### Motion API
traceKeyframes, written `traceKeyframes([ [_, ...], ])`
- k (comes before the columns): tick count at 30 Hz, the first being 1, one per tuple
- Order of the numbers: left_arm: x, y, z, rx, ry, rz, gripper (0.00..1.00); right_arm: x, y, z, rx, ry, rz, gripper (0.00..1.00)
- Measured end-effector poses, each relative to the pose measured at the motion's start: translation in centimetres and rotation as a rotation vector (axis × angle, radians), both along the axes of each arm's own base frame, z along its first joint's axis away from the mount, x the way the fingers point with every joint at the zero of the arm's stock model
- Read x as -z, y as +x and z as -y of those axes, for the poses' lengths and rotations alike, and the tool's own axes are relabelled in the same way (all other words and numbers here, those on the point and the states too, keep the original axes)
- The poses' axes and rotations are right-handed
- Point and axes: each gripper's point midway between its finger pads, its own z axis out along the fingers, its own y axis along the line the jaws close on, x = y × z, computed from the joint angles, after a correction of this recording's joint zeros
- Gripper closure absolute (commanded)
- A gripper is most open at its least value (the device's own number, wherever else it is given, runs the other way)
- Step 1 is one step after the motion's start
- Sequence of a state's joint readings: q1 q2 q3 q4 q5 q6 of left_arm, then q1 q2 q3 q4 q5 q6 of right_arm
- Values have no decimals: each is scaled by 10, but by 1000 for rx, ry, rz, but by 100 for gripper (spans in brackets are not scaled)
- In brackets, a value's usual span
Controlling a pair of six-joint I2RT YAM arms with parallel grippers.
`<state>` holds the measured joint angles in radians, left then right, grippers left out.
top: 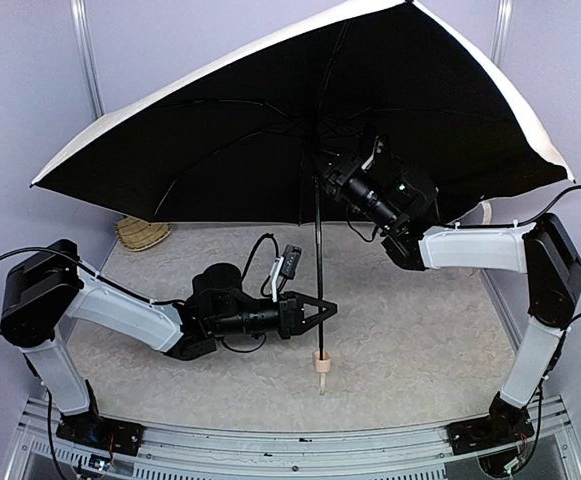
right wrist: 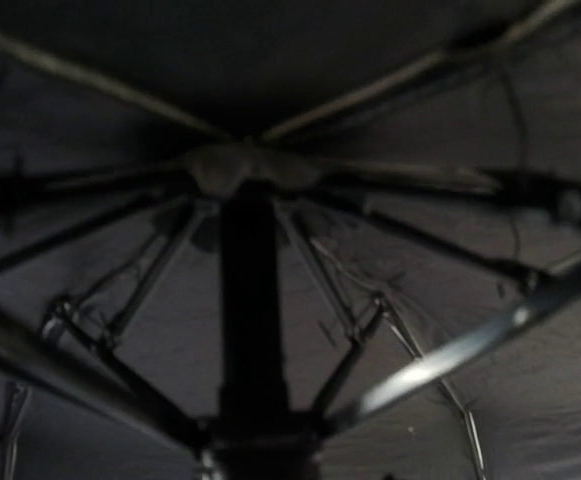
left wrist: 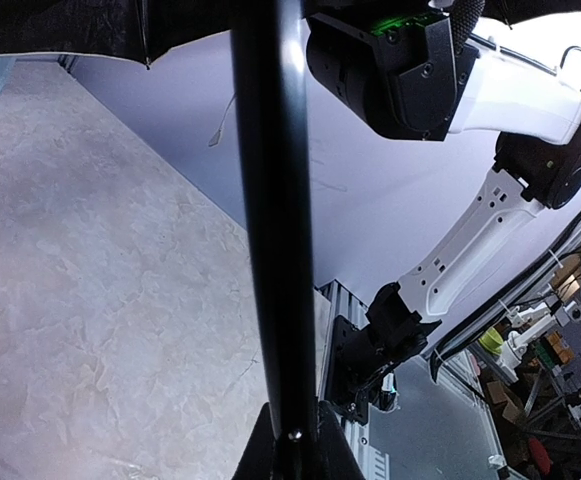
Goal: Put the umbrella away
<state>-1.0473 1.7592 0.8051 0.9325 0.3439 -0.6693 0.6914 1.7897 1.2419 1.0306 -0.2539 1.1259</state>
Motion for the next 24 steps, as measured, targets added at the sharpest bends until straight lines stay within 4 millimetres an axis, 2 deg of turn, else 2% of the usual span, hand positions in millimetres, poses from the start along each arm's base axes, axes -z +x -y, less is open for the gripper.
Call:
traceKeyframes([
  [4, 0, -3, 1, 6, -1, 1, 100, -3, 0, 5, 7, 13, 14, 63],
  [10, 0, -3, 2, 8, 1, 0, 100, -7, -2, 8, 11, 21, 34, 91],
  [12, -6, 2, 2, -8, -13, 7, 100, -5, -5, 6, -4, 13, 29, 100],
  [18, -8, 3, 3, -9, -17, 9, 100, -3, -7, 7, -2, 8, 29, 100],
  [22, -8, 3, 3, -10, -14, 9, 100, -3, -7, 8, 1, -4, 29, 58],
  [24, -5, 3, 3, -11, -3, 11, 100, -1, -5, 8, 12, -30, 28, 50],
])
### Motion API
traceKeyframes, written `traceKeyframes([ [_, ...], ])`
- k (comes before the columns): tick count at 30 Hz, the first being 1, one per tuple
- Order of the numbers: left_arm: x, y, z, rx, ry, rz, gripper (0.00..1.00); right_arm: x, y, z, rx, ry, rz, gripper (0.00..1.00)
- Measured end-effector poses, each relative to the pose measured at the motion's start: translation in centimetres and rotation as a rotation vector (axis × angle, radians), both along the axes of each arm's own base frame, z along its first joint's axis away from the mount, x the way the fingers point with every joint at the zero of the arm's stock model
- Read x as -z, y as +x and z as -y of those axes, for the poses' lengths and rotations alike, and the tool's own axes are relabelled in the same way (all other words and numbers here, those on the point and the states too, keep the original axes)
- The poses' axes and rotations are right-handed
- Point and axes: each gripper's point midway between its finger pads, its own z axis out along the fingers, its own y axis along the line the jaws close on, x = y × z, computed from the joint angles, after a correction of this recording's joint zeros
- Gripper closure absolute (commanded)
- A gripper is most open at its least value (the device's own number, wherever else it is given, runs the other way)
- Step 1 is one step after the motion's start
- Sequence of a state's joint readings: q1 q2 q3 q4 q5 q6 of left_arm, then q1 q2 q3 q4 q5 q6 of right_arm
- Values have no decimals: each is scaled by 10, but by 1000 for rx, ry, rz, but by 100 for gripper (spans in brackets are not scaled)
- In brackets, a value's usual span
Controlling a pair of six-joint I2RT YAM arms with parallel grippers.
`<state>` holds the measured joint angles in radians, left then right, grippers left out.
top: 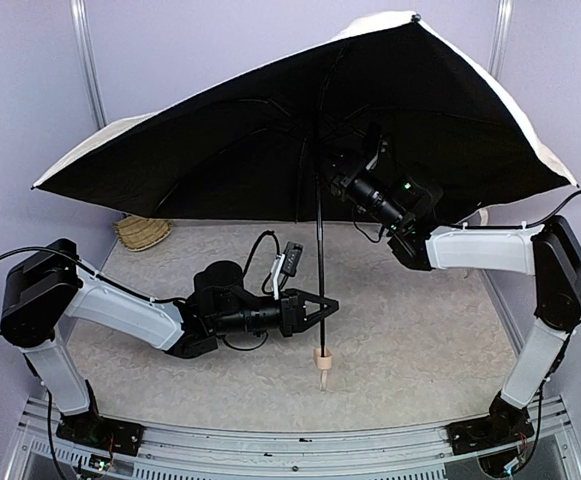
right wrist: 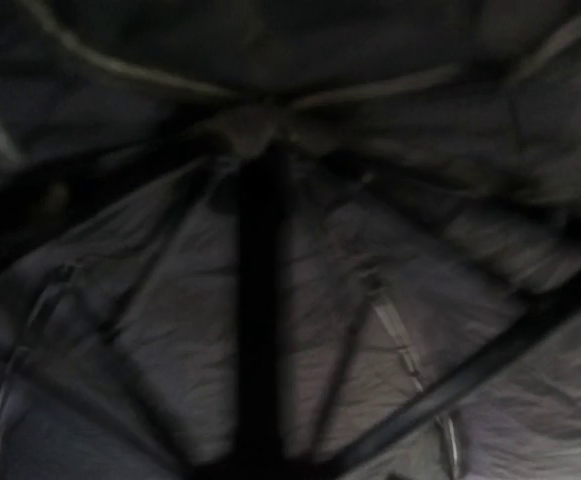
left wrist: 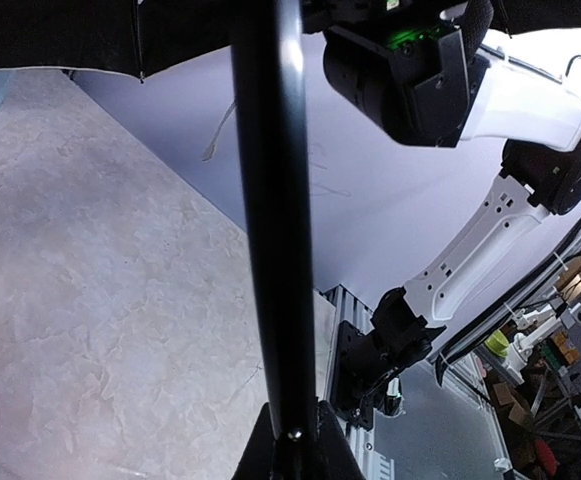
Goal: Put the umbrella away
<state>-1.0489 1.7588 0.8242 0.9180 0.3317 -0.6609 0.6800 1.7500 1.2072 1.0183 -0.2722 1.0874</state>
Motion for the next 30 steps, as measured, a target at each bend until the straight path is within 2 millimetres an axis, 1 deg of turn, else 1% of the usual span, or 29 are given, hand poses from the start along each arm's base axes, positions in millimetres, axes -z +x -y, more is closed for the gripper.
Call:
traceKeyframes([
  [3, 5, 4, -2, -18, 26, 14, 100, 1, 7, 3, 47, -76, 7, 46],
  [6, 10, 10, -6, -61, 79, 32, 100, -1, 11, 6, 104, -157, 23, 45],
  [10, 14, 21, -10, -137, 146, 59, 100, 1, 10, 10, 195, -260, 58, 47],
  [14, 18, 28, -9, -195, 203, 84, 100, -2, 5, 11, 344, -370, 144, 50],
  [16, 16, 28, -7, -206, 218, 102, 100, -3, 3, 9, 409, -422, 181, 54],
  [19, 13, 27, -4, -211, 227, 126, 100, -3, 1, 7, 471, -484, 224, 65],
  [21, 14, 28, -4, -216, 231, 130, 100, -3, 3, 9, 512, -513, 241, 69],
  [22, 15, 28, -4, -216, 235, 129, 100, -3, 4, 11, 530, -526, 248, 68],
  [26, 17, 28, -5, -219, 245, 126, 100, -3, 7, 16, 586, -556, 261, 54],
  [28, 17, 28, -5, -219, 245, 125, 100, -4, 9, 18, 607, -563, 261, 52],
  [30, 17, 28, -5, -219, 245, 125, 100, -5, 10, 21, 631, -566, 263, 52],
])
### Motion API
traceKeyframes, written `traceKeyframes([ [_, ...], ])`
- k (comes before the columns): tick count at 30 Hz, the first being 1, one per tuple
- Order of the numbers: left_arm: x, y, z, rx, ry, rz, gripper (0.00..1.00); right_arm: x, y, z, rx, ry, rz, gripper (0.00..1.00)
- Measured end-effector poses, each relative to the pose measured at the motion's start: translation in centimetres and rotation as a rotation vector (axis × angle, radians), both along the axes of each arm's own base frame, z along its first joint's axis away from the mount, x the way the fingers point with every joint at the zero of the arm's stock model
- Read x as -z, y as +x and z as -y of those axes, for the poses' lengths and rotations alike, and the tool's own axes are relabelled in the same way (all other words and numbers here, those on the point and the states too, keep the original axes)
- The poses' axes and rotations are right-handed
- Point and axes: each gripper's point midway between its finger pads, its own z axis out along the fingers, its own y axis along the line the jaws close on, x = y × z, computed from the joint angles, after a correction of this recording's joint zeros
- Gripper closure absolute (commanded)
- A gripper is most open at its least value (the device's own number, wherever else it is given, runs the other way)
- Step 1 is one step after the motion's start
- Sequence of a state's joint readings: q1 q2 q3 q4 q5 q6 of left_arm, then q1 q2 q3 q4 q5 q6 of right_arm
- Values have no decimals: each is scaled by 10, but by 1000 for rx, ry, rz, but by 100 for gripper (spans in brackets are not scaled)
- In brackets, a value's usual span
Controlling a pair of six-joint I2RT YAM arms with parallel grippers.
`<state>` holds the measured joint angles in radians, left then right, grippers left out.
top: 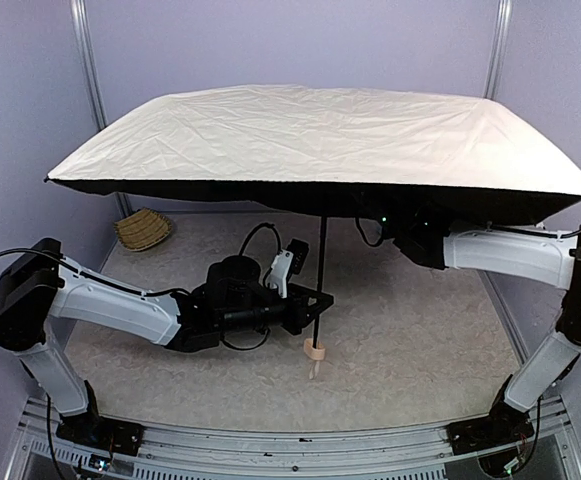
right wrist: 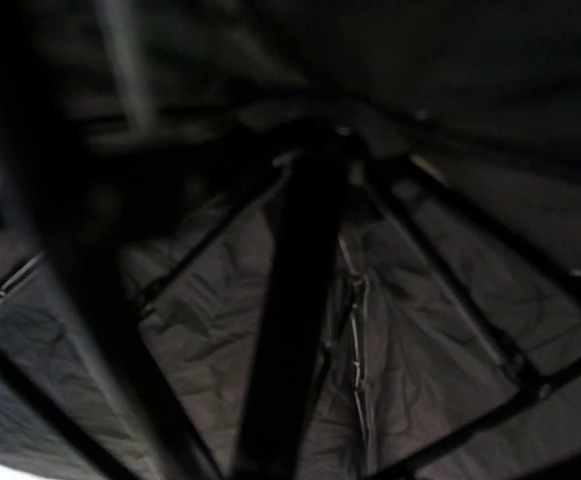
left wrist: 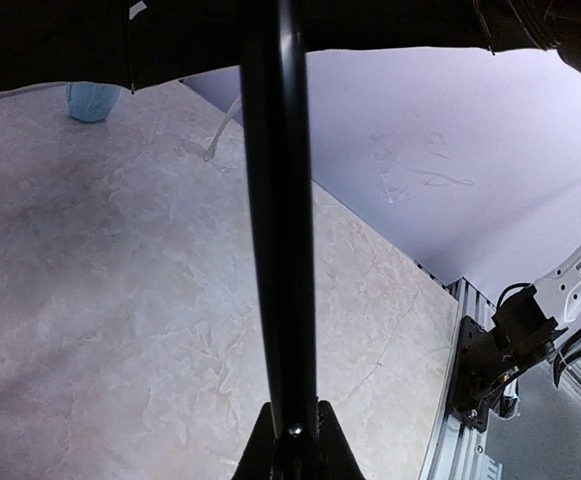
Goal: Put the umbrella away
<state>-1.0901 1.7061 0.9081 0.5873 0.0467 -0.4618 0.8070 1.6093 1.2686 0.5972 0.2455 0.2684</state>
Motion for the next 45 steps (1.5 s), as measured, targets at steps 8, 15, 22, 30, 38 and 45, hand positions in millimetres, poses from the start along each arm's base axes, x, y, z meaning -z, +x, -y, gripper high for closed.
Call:
traceKeyframes([
  [8, -1, 0, 0, 0, -5, 1, 100, -10, -7, 2, 41, 4, 42, 92],
  [15, -6, 1, 1, 3, -14, 20, 100, -18, -16, -2, 16, 50, 39, 100],
  [22, -19, 11, -25, 6, 17, 73, 100, -33, -25, -18, -110, 46, 41, 100],
  [30, -35, 8, -42, 10, 49, 182, 100, -54, -59, -42, -256, 64, 113, 96],
  [38, -38, 1, -48, -8, 67, 241, 100, -37, -82, -61, -332, 32, 139, 93],
  [45, -37, 2, -51, -20, 88, 273, 100, -31, -88, -61, -345, 52, 153, 93],
])
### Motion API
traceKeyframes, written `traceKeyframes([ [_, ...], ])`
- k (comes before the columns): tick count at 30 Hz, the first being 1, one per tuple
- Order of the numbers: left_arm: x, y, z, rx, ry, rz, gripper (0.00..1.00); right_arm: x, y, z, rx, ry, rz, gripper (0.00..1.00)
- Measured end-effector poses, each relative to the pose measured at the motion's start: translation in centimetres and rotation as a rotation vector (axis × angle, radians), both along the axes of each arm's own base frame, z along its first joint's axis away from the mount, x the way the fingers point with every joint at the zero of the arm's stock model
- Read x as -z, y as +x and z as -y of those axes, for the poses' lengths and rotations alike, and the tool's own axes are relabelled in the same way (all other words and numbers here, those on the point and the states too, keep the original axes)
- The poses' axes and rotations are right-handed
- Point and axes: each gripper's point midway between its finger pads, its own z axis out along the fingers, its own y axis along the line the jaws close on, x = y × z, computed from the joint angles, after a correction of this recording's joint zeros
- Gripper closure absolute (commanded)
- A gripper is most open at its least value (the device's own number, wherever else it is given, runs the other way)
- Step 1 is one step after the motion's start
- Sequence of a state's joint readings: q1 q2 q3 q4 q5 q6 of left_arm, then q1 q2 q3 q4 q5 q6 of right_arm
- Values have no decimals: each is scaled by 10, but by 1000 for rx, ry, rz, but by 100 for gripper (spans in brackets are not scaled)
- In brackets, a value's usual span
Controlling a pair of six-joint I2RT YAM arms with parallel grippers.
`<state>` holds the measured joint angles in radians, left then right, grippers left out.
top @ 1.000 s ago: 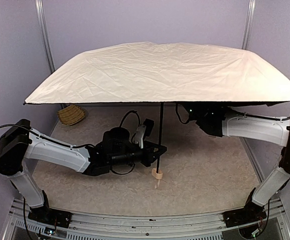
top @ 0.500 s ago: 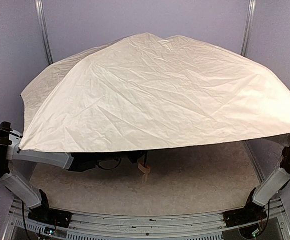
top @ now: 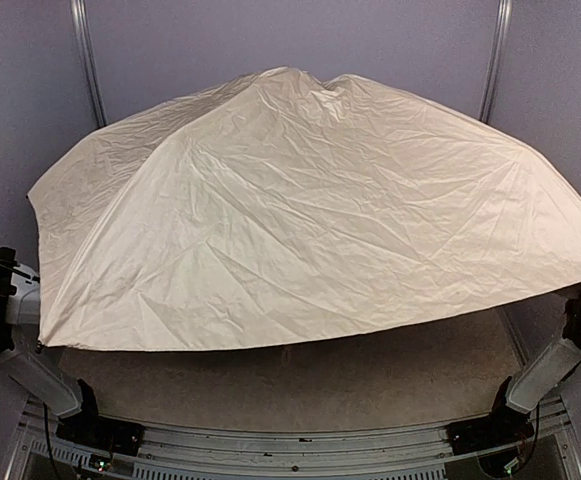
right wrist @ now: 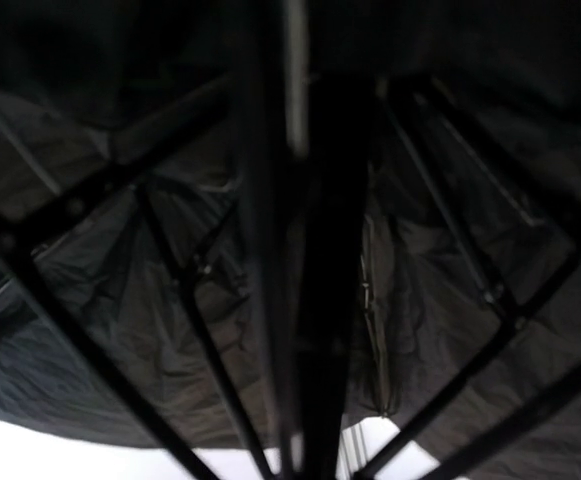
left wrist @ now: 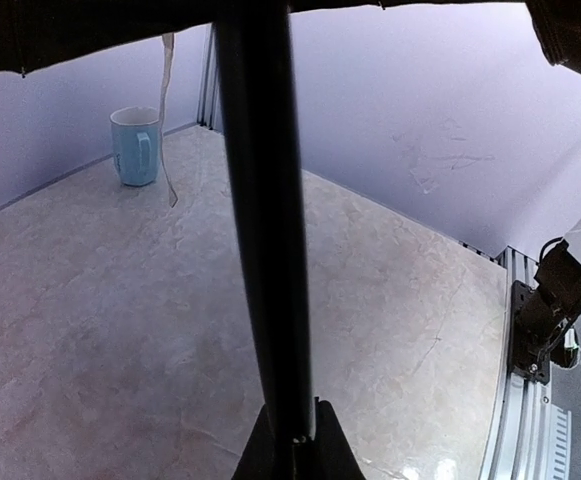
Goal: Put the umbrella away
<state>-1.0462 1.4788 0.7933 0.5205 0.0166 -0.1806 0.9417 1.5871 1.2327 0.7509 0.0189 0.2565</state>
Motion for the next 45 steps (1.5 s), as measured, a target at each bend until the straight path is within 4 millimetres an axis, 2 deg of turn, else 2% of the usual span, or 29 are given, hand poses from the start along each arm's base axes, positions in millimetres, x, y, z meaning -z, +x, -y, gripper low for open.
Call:
traceKeyframes([
  [3, 1, 0, 0, -2, 10, 7, 100, 2, -1, 2, -1, 12, 1, 94],
  [6, 4, 0, -1, -3, 23, 4, 100, 5, -1, 2, -1, 18, -8, 98],
  [8, 5, 1, -1, -5, 24, 4, 100, 13, -1, 1, -6, 11, -24, 100],
  [20, 13, 0, -3, -6, 50, -21, 100, 29, 6, 1, 19, 34, -63, 97],
  [30, 37, 5, -14, -25, 132, -82, 100, 58, 14, -3, 49, 14, -123, 97],
  [40, 43, 7, -17, -14, 140, -119, 100, 66, 19, 0, 77, 21, -150, 98],
  [45, 58, 12, -14, -41, 141, -162, 100, 84, 25, -6, 88, -18, -174, 100],
])
